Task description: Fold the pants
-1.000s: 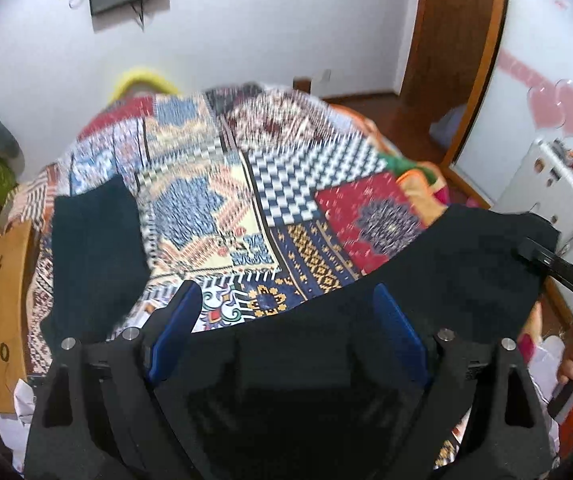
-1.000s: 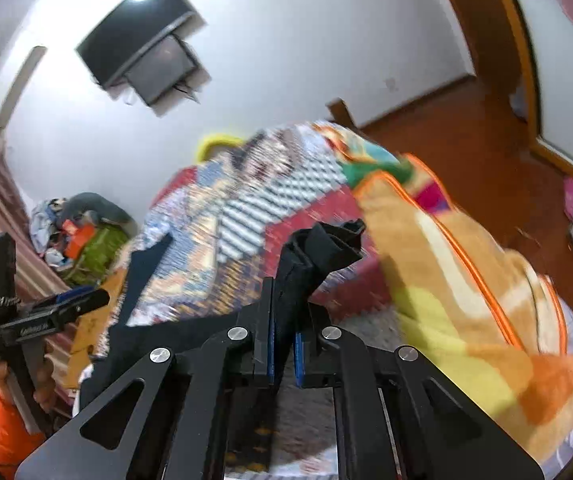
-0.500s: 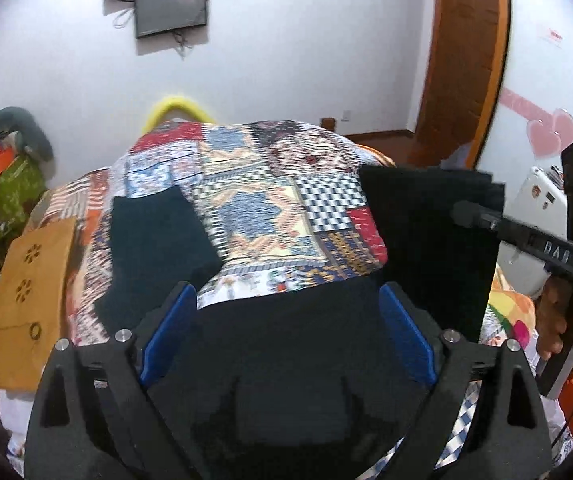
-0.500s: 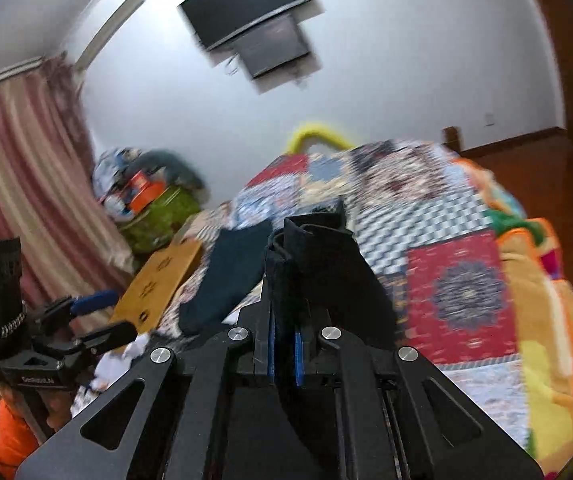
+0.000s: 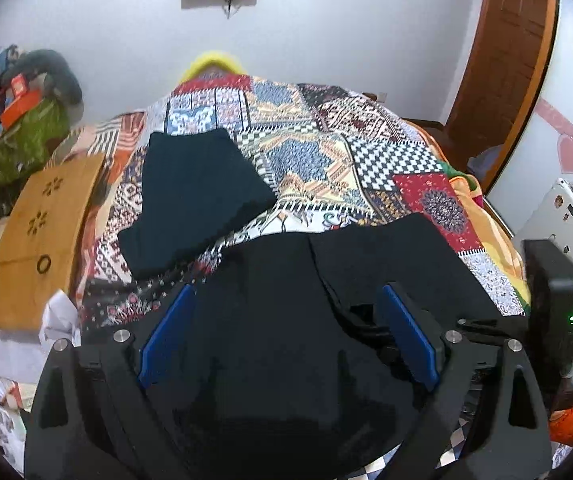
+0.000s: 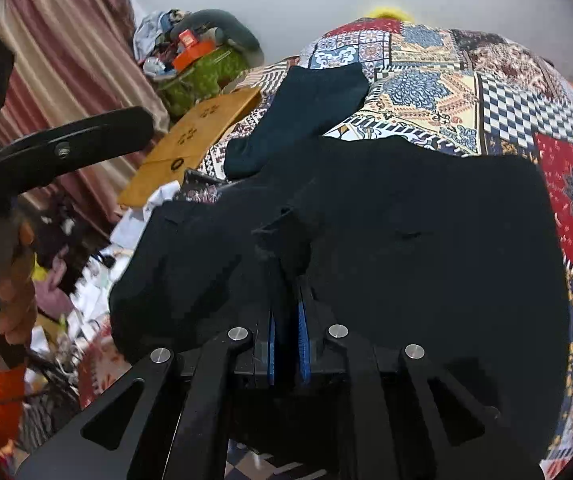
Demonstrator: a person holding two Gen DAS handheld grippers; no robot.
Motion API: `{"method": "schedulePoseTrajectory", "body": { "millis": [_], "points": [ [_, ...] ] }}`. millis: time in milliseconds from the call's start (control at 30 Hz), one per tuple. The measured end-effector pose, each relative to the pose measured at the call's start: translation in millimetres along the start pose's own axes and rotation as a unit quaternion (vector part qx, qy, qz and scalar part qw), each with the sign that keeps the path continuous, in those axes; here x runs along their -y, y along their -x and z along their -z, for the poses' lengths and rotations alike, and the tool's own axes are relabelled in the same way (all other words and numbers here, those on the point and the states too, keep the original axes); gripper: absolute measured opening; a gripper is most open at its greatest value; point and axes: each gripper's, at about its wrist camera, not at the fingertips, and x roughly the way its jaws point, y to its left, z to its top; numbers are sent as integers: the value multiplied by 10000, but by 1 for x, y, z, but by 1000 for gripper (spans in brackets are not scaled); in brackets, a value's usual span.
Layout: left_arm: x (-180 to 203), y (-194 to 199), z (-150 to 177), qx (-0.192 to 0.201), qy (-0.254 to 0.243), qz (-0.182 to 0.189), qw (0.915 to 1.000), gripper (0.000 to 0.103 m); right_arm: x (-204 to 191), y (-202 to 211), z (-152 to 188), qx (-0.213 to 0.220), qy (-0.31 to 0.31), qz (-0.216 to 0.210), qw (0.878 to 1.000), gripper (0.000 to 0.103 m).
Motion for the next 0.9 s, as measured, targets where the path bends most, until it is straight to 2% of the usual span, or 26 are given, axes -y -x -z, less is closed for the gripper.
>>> {"method": "schedulePoseTrajectory", "body": {
  "millis": [133, 200, 267, 400, 567, 633, 733, 833, 867, 900],
  "points": [
    [2, -6, -2, -46, 15, 1, 10000, 94, 1, 11, -6, -211, 80, -145, 9996, 19],
    [4, -10, -6, -81, 16, 81, 9999, 94, -3, 21, -3, -245, 243, -112, 9993, 36],
    [7, -15, -9, -136, -8, 119, 9998, 94, -2, 32, -3, -185, 371, -38, 9991, 46],
    [20, -32, -13, -317, -132, 217, 9992, 94, 17, 58, -4, 134, 347, 191, 9991, 47],
    [37, -71, -4, -979, -161, 498, 9938, 94, 54, 80, -2, 471, 76, 749, 9960, 47],
    [41, -82, 2, -1179, -150, 581, 9912, 94, 68, 80, 1, 480, -54, 885, 9949, 47],
    [47, -102, 14, -1561, 29, 868, 9839, 83, 86, 72, 12, 316, -300, 959, 9944, 47],
    [53, -98, 18, -1372, 26, 774, 9875, 81, 96, 66, 22, 172, -432, 941, 9945, 47],
    [57, -95, 19, -1309, -11, 741, 9886, 74, 98, 65, 26, 145, -479, 907, 9946, 47],
    [60, -93, 20, -1278, -49, 714, 9892, 59, 100, 64, 28, 130, -521, 873, 9947, 47]
  ]
}}
